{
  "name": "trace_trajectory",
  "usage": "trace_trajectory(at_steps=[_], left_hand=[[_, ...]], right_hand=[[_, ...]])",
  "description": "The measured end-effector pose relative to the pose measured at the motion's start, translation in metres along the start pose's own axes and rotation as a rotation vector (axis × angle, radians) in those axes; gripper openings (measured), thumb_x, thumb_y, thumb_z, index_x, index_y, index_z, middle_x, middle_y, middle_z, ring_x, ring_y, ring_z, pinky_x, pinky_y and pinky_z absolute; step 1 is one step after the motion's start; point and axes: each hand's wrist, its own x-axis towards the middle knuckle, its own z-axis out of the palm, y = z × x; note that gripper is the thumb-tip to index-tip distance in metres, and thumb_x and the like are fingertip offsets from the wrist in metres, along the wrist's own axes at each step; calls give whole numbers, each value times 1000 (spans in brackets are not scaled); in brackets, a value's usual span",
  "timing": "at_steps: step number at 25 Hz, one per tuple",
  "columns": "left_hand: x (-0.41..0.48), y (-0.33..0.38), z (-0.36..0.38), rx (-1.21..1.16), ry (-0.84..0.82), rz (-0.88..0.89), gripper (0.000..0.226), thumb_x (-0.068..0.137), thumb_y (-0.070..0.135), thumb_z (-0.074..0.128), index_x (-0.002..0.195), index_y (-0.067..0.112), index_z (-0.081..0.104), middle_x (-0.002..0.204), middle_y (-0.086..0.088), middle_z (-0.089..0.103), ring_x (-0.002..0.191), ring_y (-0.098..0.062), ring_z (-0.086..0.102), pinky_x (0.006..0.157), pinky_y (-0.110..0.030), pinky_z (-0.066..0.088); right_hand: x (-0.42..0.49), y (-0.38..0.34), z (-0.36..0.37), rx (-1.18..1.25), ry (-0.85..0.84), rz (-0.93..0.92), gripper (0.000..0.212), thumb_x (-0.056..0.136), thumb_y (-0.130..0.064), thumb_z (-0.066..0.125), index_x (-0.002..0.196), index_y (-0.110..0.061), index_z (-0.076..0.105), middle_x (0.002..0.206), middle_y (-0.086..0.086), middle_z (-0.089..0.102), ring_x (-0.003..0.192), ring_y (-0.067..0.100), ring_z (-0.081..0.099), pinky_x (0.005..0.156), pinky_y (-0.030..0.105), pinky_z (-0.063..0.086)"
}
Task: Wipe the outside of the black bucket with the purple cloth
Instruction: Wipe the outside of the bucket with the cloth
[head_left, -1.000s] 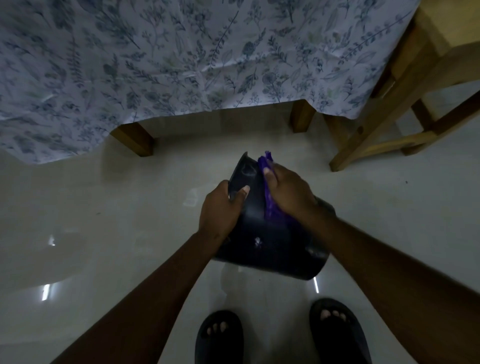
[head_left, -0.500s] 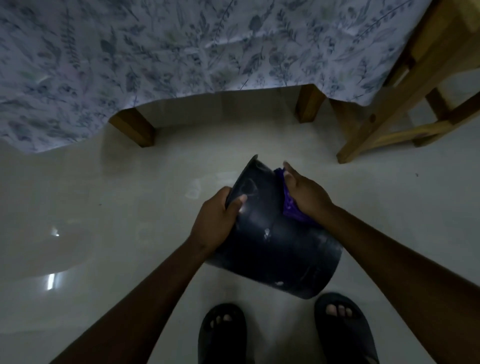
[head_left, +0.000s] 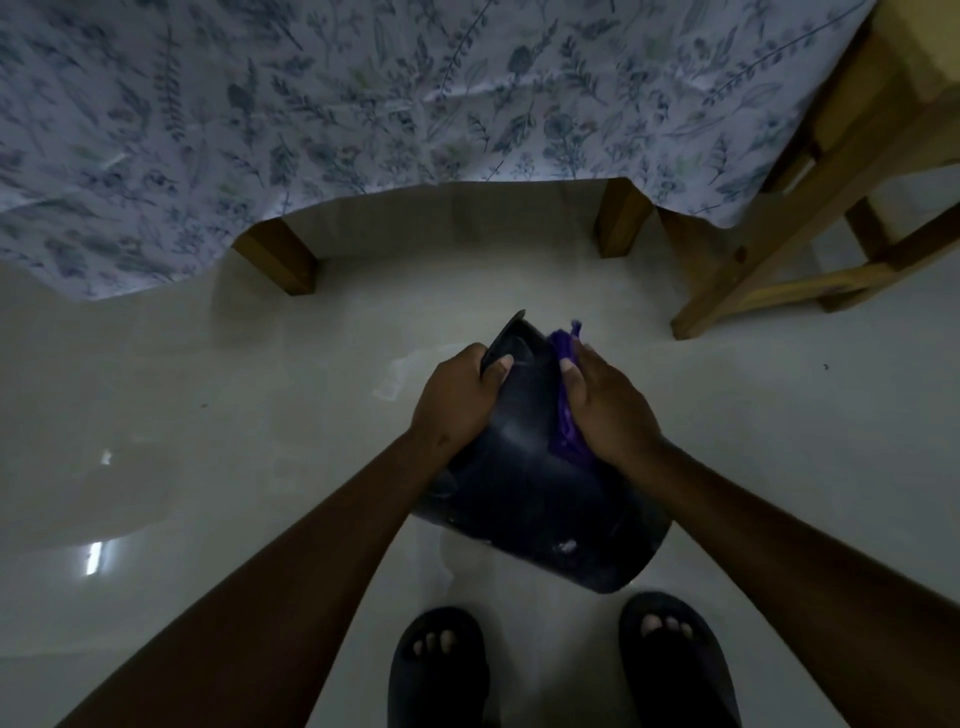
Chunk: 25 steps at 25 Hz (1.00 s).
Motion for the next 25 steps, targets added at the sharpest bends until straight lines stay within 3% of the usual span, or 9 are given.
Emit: trace_trajectory(at_steps=[1, 4, 6, 11, 13, 15, 17, 21, 25], left_hand=[[-1, -3, 1, 5, 10, -5, 31, 98, 38, 44, 89, 10, 55, 85, -7, 62, 77, -24, 60, 67, -31, 43], [4, -1, 3, 30, 10, -29, 33, 98, 39, 43, 96, 10, 57, 86, -6, 63, 79, -24, 60, 68, -31, 44], [7, 3, 4, 32, 0, -3, 32, 99, 38, 42, 98, 10, 57, 86, -5, 62, 77, -23, 59, 67, -30, 44], [11, 6, 4, 36, 6, -48, 33, 98, 37, 42, 100, 8, 57, 88, -6, 61, 78, -22, 58, 67, -29, 41], [13, 5, 4, 54, 3, -81, 31, 97, 39, 44, 93, 10, 57, 84, -6, 61, 78, -25, 59, 65, -29, 40], [21, 9, 6, 58, 14, -112, 29, 96, 40, 47, 85, 14, 54, 76, -2, 57, 74, -23, 57, 58, -28, 38], [27, 19, 5, 53, 36, -112, 26, 94, 40, 51, 87, 16, 56, 77, 1, 58, 72, -18, 56, 54, -25, 38], [12, 18, -9, -151, -145, 9, 34, 91, 39, 57, 120, 20, 55, 103, 5, 62, 92, -13, 60, 72, -20, 47], [-12, -4, -1, -88, 14, 37, 29, 93, 43, 53, 112, 21, 56, 98, 7, 63, 87, -12, 62, 69, -15, 48]], right_hand=[[-9, 3, 2, -32, 1, 3, 59, 100, -47, 21, 151, -17, 25, 155, 10, 35, 139, 28, 38, 113, 43, 33], [-80, -12, 25, -350, 30, -189, 65, 99, -51, 17, 154, -19, 7, 162, 7, 8, 149, 28, 8, 118, 47, 12], [-86, -15, 30, -364, 38, -236, 67, 98, -53, 17, 155, -20, 4, 163, 6, 4, 149, 27, 3, 118, 48, 8], [0, -9, 3, -46, 49, -9, 52, 102, -39, 27, 146, -12, 35, 149, 12, 44, 133, 26, 46, 108, 38, 35], [-18, 1, 3, -100, 42, -51, 54, 101, -40, 25, 149, -14, 30, 153, 11, 38, 138, 26, 40, 111, 39, 32], [-61, 6, 14, -284, 42, -202, 59, 99, -46, 20, 153, -20, 17, 160, 6, 22, 147, 26, 20, 117, 44, 21], [-87, 11, 22, -316, 57, -259, 63, 98, -52, 25, 153, -23, 17, 161, 3, 17, 149, 25, 12, 118, 46, 14], [-33, 13, -4, -244, 127, -151, 63, 96, -51, 36, 148, -16, 28, 152, 9, 38, 139, 27, 37, 112, 43, 30], [8, 20, -28, -90, 72, -56, 61, 99, -48, 31, 150, -14, 28, 152, 10, 39, 137, 26, 40, 110, 37, 31]])
